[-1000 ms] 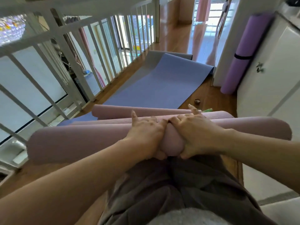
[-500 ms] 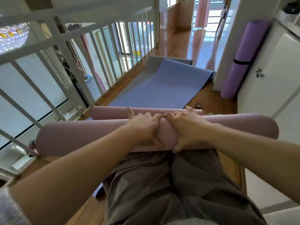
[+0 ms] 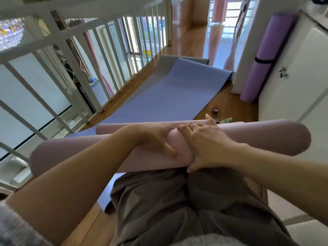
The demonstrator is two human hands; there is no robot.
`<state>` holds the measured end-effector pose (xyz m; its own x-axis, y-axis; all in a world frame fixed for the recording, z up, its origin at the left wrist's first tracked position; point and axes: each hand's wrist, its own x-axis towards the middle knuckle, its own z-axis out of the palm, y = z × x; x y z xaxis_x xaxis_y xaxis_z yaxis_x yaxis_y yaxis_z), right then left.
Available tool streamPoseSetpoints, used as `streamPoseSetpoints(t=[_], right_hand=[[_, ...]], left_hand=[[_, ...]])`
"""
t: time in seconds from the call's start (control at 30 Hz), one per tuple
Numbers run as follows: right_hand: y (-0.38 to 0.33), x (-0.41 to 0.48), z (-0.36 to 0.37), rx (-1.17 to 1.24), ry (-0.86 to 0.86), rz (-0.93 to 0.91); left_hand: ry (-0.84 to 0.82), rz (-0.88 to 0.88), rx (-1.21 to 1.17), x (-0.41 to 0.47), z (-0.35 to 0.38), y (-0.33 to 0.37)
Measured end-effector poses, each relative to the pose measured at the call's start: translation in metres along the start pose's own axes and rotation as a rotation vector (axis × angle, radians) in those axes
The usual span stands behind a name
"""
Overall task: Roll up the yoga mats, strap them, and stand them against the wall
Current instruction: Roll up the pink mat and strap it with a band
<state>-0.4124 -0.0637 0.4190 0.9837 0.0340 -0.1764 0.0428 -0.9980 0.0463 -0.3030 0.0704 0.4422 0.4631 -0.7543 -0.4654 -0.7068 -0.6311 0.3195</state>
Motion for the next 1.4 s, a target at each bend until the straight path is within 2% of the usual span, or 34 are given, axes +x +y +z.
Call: streamPoseSetpoints(t=[0.1, 0.17, 0.27, 0.37, 0.43, 0.5, 0.57, 0.63, 0.7, 0.77, 0.87, 0.93, 1.0, 1.1, 1.17, 1.3, 1.4], right_hand=[[0.018, 0.023, -0.028, 0.255, -0.305, -0.013], [0.021, 0.035, -0.036, 0.253, -0.455, -0.021], [0.024, 0.045, -0.036, 0.253, -0.482, -0.026], [0.026, 0.052, -0.033, 0.325, -0.514, -0.057], [0.026, 0.059, -0.037, 0.352, -0.571, -0.046], [0.025, 0.060, -0.040, 0.379, -0.598, -0.030], [0.023, 0.055, -0.037, 0.341, -0.486, -0.021], [0.018, 0.044, -0.027, 0.160, -0.256, -0.009], [0.014, 0.036, -0.018, 0.067, -0.139, 0.008], [0.019, 0.040, -0.021, 0.125, -0.189, 0.000], [0.032, 0.052, -0.034, 0.266, -0.343, 0.002], [0.031, 0.057, -0.036, 0.262, -0.364, 0.025], [0.020, 0.051, -0.031, 0.127, -0.263, 0.081], [0.008, 0.039, -0.011, -0.082, -0.009, 0.084], [0.012, 0.041, -0.012, -0.045, -0.010, 0.073], [0.021, 0.052, -0.029, 0.048, -0.127, 0.050], [0.013, 0.037, -0.035, -0.013, -0.072, 0.006]], left_hand=[[-0.011, -0.029, 0.063, 0.003, 0.000, 0.003], [-0.002, -0.056, 0.092, 0.003, 0.001, 0.004], [0.062, -0.074, 0.194, -0.004, 0.007, 0.008], [0.224, -0.068, 0.435, -0.012, 0.026, 0.013], [0.269, -0.061, 0.458, -0.015, 0.032, 0.013], [0.240, -0.057, 0.423, -0.012, 0.024, 0.010], [0.177, -0.055, 0.375, -0.006, 0.011, 0.007], [0.108, -0.044, 0.288, 0.002, -0.003, 0.003], [0.038, -0.049, 0.243, 0.008, -0.010, 0.004], [0.073, -0.078, 0.326, 0.011, -0.005, 0.010], [0.266, -0.087, 0.506, 0.010, 0.020, 0.017], [0.302, -0.080, 0.485, 0.011, 0.023, 0.012], [0.238, -0.072, 0.420, 0.015, 0.010, 0.003], [0.113, -0.084, 0.360, 0.024, -0.013, -0.001], [0.116, -0.092, 0.371, 0.026, -0.011, 0.002], [0.311, -0.092, 0.482, 0.019, 0.012, 0.006], [0.345, -0.069, 0.515, 0.005, 0.012, 0.012]])
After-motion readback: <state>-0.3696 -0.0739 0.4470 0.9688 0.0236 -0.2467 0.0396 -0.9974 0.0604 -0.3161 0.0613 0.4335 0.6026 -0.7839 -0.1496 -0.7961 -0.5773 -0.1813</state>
